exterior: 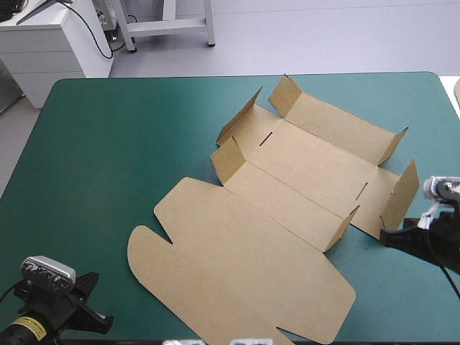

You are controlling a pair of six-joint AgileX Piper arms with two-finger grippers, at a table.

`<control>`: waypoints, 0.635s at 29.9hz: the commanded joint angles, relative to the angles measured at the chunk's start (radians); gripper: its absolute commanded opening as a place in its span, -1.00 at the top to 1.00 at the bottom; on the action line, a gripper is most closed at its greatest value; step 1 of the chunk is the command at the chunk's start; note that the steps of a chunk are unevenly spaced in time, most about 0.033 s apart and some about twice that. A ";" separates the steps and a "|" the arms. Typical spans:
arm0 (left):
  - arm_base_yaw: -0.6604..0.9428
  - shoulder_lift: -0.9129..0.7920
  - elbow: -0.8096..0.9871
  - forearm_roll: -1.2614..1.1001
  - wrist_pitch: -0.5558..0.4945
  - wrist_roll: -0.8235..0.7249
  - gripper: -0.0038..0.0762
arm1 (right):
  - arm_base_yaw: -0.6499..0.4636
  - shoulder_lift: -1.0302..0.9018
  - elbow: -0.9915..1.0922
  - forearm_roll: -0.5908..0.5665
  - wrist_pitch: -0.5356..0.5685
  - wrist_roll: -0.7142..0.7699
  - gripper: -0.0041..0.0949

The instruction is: Fold the box

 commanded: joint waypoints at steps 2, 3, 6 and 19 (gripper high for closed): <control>-0.005 0.013 -0.026 -0.006 -0.065 -0.008 0.92 | 0.002 0.122 -0.052 0.094 -0.025 0.000 0.94; -0.005 0.013 -0.026 -0.006 -0.065 -0.008 0.92 | 0.002 0.147 -0.052 0.094 -0.023 0.013 0.94; -0.005 0.013 -0.026 -0.006 -0.065 -0.008 0.92 | 0.002 0.211 -0.052 0.084 -0.021 0.048 0.94; -0.005 0.013 -0.023 -0.006 -0.088 -0.008 0.92 | 0.002 0.448 -0.052 0.118 -0.006 0.199 0.65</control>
